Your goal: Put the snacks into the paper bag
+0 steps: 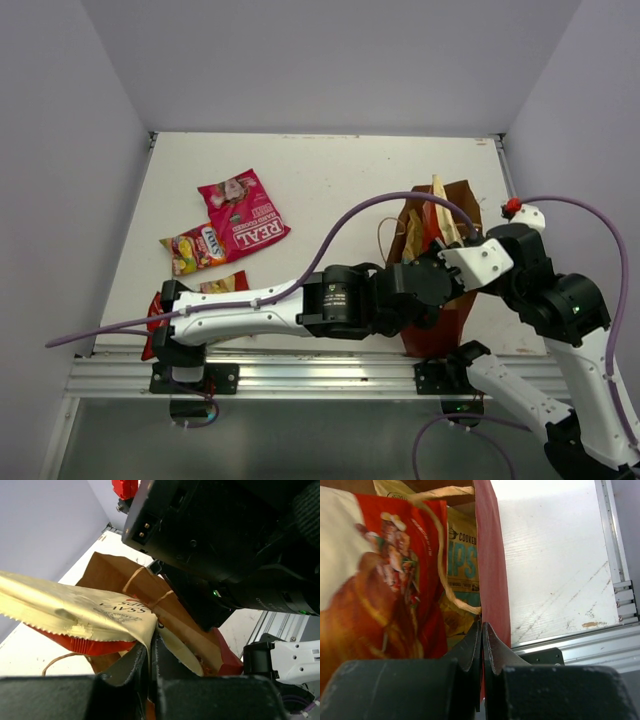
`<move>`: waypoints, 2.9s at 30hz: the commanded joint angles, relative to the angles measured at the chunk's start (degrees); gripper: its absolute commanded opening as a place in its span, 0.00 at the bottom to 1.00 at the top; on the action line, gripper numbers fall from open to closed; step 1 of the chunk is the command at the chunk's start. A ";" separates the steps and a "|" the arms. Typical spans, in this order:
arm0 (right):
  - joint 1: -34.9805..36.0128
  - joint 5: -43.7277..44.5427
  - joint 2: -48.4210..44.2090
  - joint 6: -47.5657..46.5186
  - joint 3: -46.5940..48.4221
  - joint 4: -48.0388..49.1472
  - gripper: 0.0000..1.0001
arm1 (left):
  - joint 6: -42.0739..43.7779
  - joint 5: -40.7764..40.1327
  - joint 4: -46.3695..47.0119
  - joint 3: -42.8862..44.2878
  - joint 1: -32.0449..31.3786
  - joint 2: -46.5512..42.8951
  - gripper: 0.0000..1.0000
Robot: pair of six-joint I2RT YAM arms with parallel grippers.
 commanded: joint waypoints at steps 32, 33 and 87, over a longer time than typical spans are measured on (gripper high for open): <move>-0.31 -2.20 1.55 -2.90 1.69 -6.54 0.00 | -22.64 -0.26 -1.49 -44.85 66.69 -19.84 1.00; -0.23 -2.29 1.54 -2.81 1.51 -6.27 0.00 | -23.09 1.23 -1.58 -45.92 68.10 -18.17 1.00; -0.23 -2.55 0.49 0.09 0.46 -8.20 0.00 | -22.13 28.49 8.53 -9.81 32.19 -12.02 0.00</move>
